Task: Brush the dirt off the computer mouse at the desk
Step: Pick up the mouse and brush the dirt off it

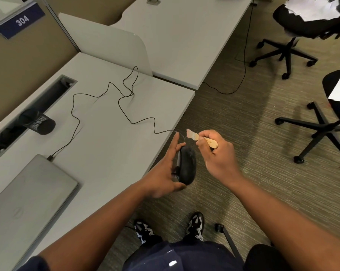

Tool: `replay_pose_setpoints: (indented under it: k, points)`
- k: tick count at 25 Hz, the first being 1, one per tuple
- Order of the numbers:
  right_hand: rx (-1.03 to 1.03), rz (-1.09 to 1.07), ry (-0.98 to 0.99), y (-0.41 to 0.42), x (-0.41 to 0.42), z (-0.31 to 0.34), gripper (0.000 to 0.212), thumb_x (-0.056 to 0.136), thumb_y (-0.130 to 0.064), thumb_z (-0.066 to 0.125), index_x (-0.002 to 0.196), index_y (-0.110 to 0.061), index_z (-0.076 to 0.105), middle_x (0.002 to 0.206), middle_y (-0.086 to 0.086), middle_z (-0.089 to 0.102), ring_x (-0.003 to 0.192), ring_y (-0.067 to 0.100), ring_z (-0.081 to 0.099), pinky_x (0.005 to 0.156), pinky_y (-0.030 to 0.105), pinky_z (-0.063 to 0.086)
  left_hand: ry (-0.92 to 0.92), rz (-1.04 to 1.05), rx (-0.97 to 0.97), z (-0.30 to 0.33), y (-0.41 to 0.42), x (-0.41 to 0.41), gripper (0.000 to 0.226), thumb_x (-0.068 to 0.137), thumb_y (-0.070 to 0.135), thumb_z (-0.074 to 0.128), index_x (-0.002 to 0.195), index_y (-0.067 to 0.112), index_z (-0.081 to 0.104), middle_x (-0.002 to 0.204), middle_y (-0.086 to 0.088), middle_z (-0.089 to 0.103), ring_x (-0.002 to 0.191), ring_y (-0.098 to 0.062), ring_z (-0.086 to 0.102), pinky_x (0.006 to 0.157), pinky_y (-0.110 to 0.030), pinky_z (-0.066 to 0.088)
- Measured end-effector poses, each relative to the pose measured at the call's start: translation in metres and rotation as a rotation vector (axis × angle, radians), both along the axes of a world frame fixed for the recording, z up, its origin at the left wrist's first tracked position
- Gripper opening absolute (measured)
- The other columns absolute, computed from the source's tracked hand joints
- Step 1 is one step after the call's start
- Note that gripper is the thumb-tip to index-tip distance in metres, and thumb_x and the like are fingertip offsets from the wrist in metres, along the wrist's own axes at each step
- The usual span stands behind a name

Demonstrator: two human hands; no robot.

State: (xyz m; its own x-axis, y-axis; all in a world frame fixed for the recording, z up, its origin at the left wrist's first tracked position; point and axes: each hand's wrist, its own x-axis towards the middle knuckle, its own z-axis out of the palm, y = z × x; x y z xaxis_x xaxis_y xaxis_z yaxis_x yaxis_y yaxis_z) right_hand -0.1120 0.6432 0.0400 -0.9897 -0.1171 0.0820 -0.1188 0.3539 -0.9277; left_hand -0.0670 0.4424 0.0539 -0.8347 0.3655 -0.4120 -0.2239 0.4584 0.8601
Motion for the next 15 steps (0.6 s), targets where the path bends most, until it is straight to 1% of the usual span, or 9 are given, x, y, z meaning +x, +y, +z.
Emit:
replay_pose_setpoints:
  k: [3, 5, 6, 8, 9, 10, 12, 14, 15]
  points:
    - [-0.069, -0.024, -0.007, 0.002, -0.001, 0.004, 0.01, 0.103, -0.021, 0.063, 0.109, -0.02, 0.07, 0.072, -0.006, 0.065, 0.055, 0.005, 0.053, 0.05, 0.024, 0.041, -0.009, 0.017, 0.004, -0.001, 0.0, 0.0, 0.147, 0.081, -0.006, 0.086, 0.152, 0.067, -0.02, 0.161, 0.04, 0.01, 0.15, -0.028, 0.045, 0.095, -0.03, 0.062]
    - [-0.151, -0.018, -0.055, 0.006, -0.002, 0.009, 0.008, 0.1, -0.018, 0.067, 0.104, -0.019, 0.073, 0.074, -0.004, 0.067, 0.057, 0.006, 0.054, 0.051, 0.026, 0.043, -0.013, 0.023, 0.012, -0.001, 0.0, 0.0, 0.148, 0.08, -0.006, 0.087, 0.151, 0.069, -0.02, 0.165, 0.035, 0.011, 0.149, -0.029, 0.046, 0.095, -0.033, 0.063]
    - [-0.204, -0.008, -0.093, 0.007, -0.004, 0.011, 0.006, 0.099, -0.017, 0.069, 0.101, -0.018, 0.074, 0.073, 0.0, 0.067, 0.059, 0.009, 0.055, 0.054, 0.029, 0.044, -0.015, 0.024, 0.009, -0.001, 0.0, 0.0, 0.149, 0.08, -0.005, 0.087, 0.151, 0.07, -0.02, 0.166, 0.035, 0.012, 0.148, -0.029, 0.048, 0.095, -0.036, 0.063]
    - [-0.295, 0.016, -0.174, 0.011, -0.008, 0.016, 0.006, 0.097, -0.015, 0.07, 0.095, -0.014, 0.075, 0.074, 0.017, 0.066, 0.063, 0.024, 0.056, 0.058, 0.039, 0.046, -0.024, 0.025, 0.01, -0.001, -0.001, -0.001, 0.149, 0.08, -0.005, 0.087, 0.149, 0.071, -0.021, 0.162, 0.038, 0.013, 0.144, -0.028, 0.053, 0.094, -0.04, 0.064]
    - [-0.315, 0.031, -0.209, 0.012, -0.01, 0.018, 0.008, 0.097, -0.012, 0.069, 0.092, -0.012, 0.074, 0.075, 0.023, 0.065, 0.065, 0.029, 0.056, 0.059, 0.044, 0.047, -0.024, 0.024, 0.013, -0.001, -0.001, -0.001, 0.15, 0.079, -0.005, 0.087, 0.149, 0.071, -0.021, 0.161, 0.039, 0.013, 0.142, -0.027, 0.055, 0.093, -0.041, 0.065]
    - [-0.321, 0.055, -0.249, 0.014, -0.012, 0.02, 0.01, 0.096, -0.009, 0.068, 0.089, -0.01, 0.074, 0.074, 0.023, 0.065, 0.066, 0.03, 0.055, 0.06, 0.044, 0.047, -0.018, 0.022, 0.008, -0.002, -0.001, -0.001, 0.15, 0.079, -0.004, 0.088, 0.149, 0.072, -0.021, 0.162, 0.038, 0.013, 0.141, -0.026, 0.056, 0.093, -0.042, 0.065]
    - [-0.289, 0.137, -0.329, 0.016, -0.014, 0.022, 0.012, 0.095, -0.006, 0.067, 0.086, -0.009, 0.074, 0.073, 0.013, 0.066, 0.067, 0.025, 0.057, 0.062, 0.039, 0.048, -0.006, 0.019, -0.006, -0.003, 0.0, -0.002, 0.151, 0.078, -0.003, 0.089, 0.15, 0.071, -0.021, 0.166, 0.033, 0.014, 0.142, -0.025, 0.055, 0.095, -0.042, 0.064]
    - [-0.202, 0.195, -0.347, 0.017, -0.015, 0.021, 0.01, 0.095, -0.01, 0.067, 0.088, -0.011, 0.075, 0.072, 0.004, 0.066, 0.067, 0.02, 0.057, 0.065, 0.037, 0.048, -0.008, 0.02, -0.01, -0.004, 0.0, -0.002, 0.151, 0.078, -0.003, 0.089, 0.15, 0.07, -0.021, 0.167, 0.033, 0.014, 0.144, -0.024, 0.053, 0.099, -0.042, 0.062]
    - [-0.171, 0.189, -0.34, 0.016, -0.016, 0.019, 0.01, 0.095, -0.012, 0.068, 0.088, -0.013, 0.075, 0.07, 0.001, 0.065, 0.066, 0.019, 0.056, 0.064, 0.038, 0.047, -0.009, 0.018, -0.012, -0.004, 0.0, -0.002, 0.151, 0.078, -0.003, 0.089, 0.15, 0.07, -0.021, 0.167, 0.033, 0.014, 0.145, -0.024, 0.052, 0.1, -0.043, 0.062]
